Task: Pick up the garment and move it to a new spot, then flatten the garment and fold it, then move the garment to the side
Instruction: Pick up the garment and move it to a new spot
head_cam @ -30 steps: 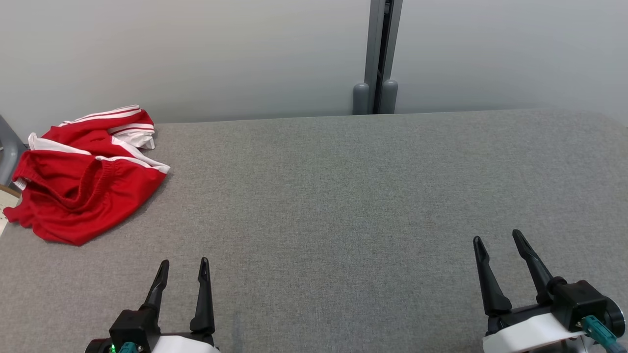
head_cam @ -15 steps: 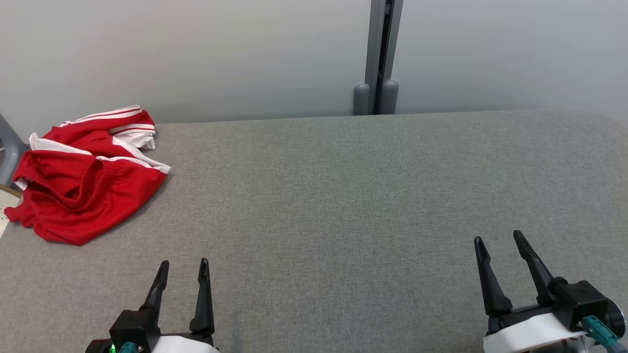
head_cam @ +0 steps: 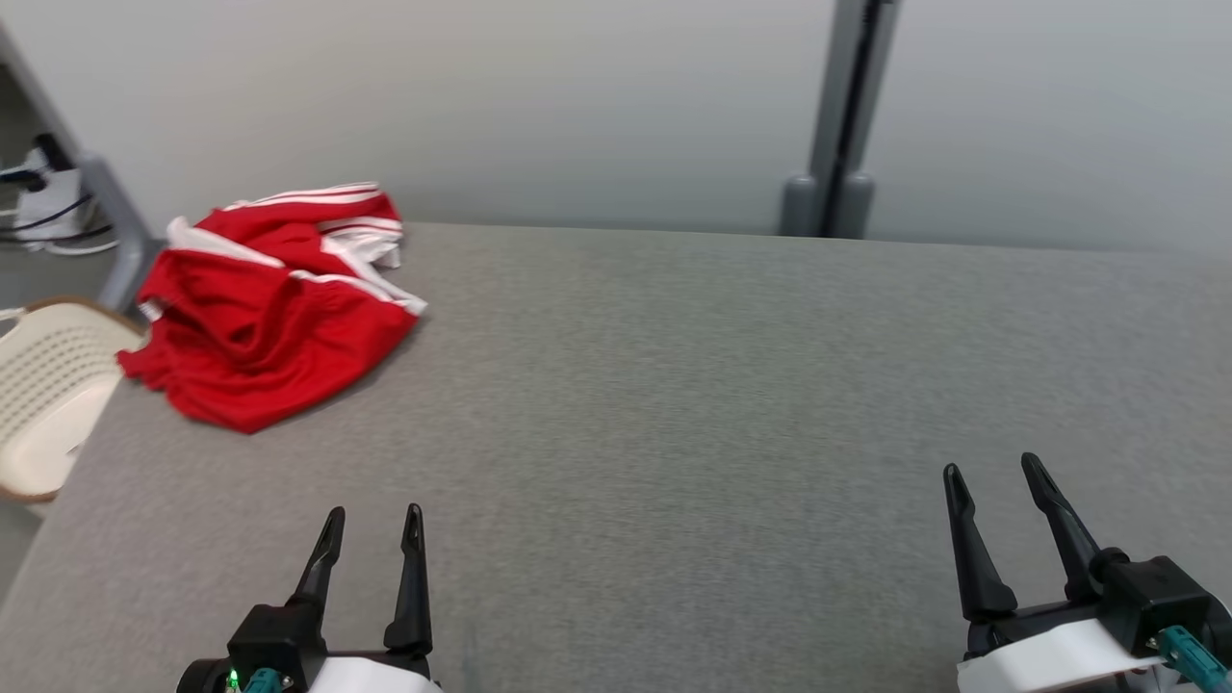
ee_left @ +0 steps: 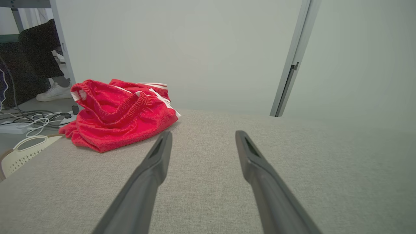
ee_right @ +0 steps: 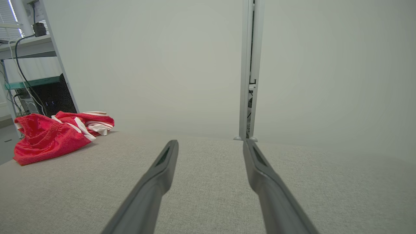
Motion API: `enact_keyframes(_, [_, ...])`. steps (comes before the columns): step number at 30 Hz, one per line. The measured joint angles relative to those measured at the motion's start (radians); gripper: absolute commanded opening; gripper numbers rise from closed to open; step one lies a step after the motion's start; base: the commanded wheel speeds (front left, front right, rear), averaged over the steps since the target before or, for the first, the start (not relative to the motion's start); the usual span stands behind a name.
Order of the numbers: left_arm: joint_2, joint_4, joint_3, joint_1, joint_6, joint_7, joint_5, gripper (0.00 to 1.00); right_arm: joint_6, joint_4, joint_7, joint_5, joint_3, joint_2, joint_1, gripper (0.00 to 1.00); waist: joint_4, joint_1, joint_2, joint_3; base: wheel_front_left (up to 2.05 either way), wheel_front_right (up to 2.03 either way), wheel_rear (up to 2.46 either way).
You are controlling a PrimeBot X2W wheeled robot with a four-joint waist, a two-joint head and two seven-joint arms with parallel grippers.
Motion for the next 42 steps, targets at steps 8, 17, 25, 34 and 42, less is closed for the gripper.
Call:
enact_keyframes(8, [0.0, -0.002, 0.009, 0.001, -0.007, 0.0, 0.013, 1.0, 0.0, -0.004, 0.0, 0.011, 0.019, 0.0, 0.004, 1.0, 0.17, 0.0, 0.0, 0.0, 0.0, 0.0, 0.0])
enact_keyframes(17, [0.001, -0.013, 0.04, 0.034, -0.011, -0.002, 0.014, 1.0, 0.001, -0.002, 0.0, 0.011, 0.033, 0.0, 0.004, 1.0, 0.359, 0.0, 0.0, -0.001, 0.0, 0.0, 0.0])
enact_keyframes(25, [0.0, -0.039, 0.065, 0.049, -0.007, -0.002, -0.001, 1.0, 0.001, -0.007, 0.0, -0.002, 0.051, 0.0, -0.01, 1.0, 0.4, 0.0, 0.0, 0.028, 0.0, 0.0, 0.0])
enact_keyframes(34, [0.022, -0.054, 0.092, -0.076, -0.032, -0.002, 0.012, 1.0, 0.001, -0.032, 0.0, -0.047, 0.04, 0.0, -0.05, 1.0, 0.348, 0.0, 0.0, 0.101, 0.0, 0.0, 0.0])
enact_keyframes(42, [0.161, -0.029, 0.096, -0.4, -0.107, 0.047, 0.063, 1.0, 0.001, -0.067, 0.0, -0.101, 0.027, 0.0, -0.106, 1.0, 0.273, 0.0, 0.0, 0.195, 0.0, 0.0, 0.0])
